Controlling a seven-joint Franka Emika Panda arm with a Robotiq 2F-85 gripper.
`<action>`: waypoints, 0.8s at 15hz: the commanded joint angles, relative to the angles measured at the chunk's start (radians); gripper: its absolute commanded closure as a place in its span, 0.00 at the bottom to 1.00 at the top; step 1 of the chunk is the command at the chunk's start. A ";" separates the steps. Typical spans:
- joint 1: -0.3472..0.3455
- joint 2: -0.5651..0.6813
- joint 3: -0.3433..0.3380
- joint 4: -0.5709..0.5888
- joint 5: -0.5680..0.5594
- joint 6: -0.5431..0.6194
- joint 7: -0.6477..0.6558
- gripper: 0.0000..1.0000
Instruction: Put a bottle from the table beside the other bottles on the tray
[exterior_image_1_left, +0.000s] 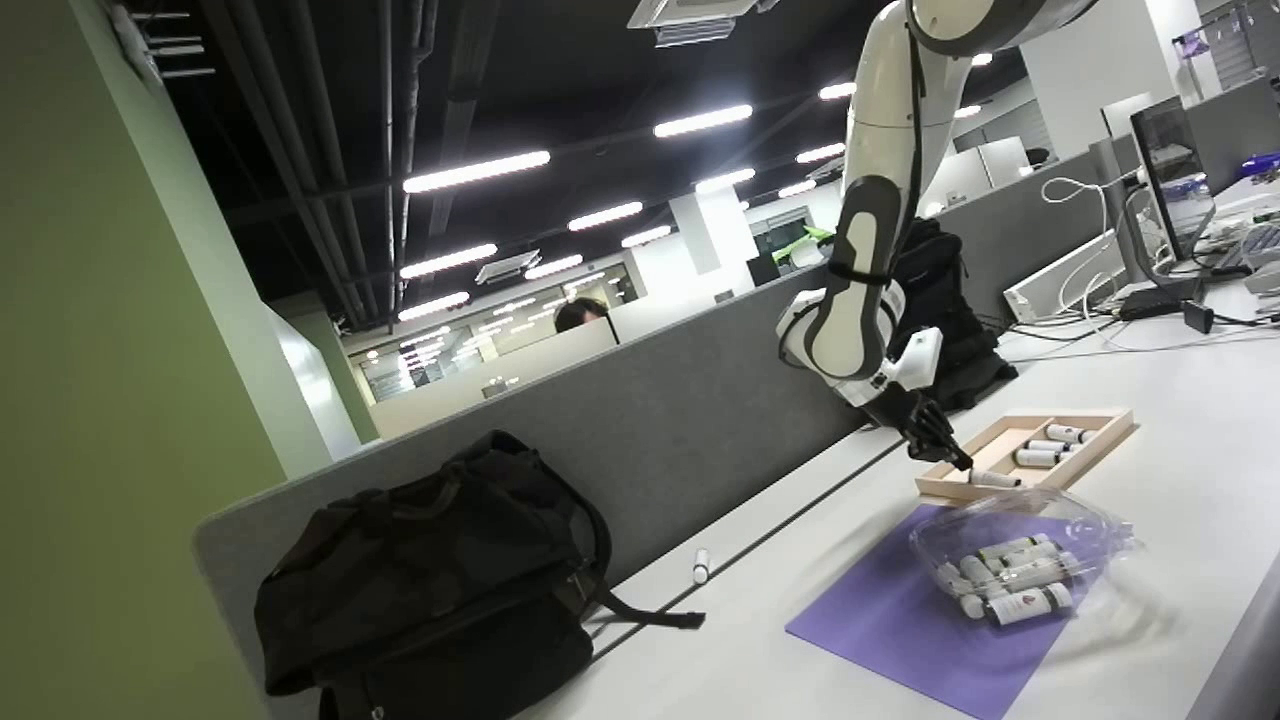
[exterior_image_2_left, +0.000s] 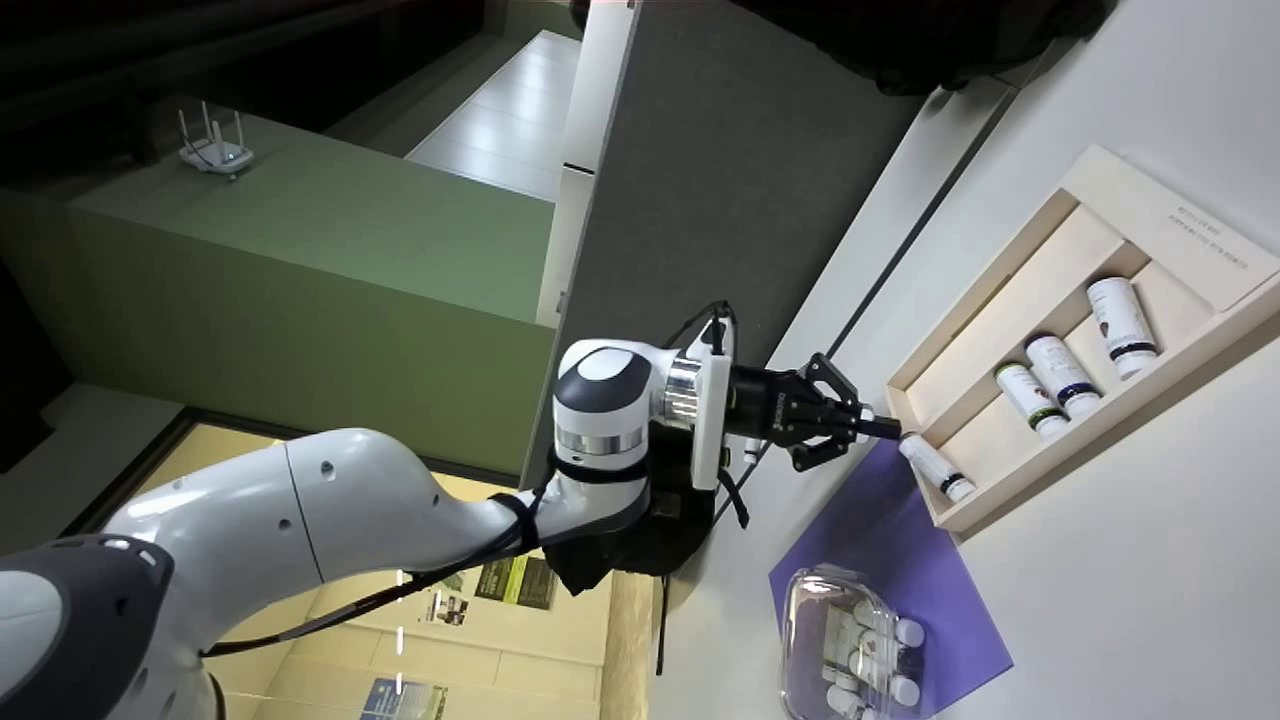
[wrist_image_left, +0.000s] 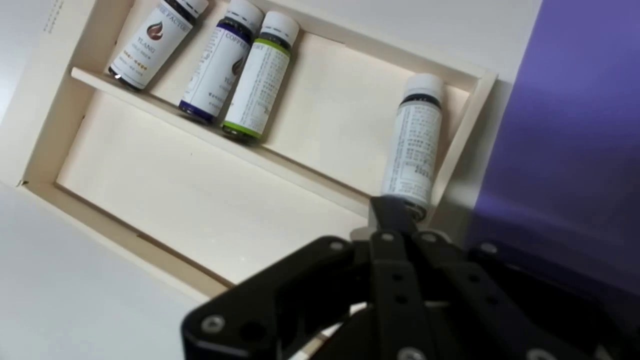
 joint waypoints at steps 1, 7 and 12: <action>-0.002 0.001 0.001 0.011 0.020 -0.068 0.039 0.97; -0.020 -0.049 0.020 0.013 0.074 -0.093 0.031 0.97; -0.017 -0.089 0.031 0.021 0.091 -0.077 0.013 0.68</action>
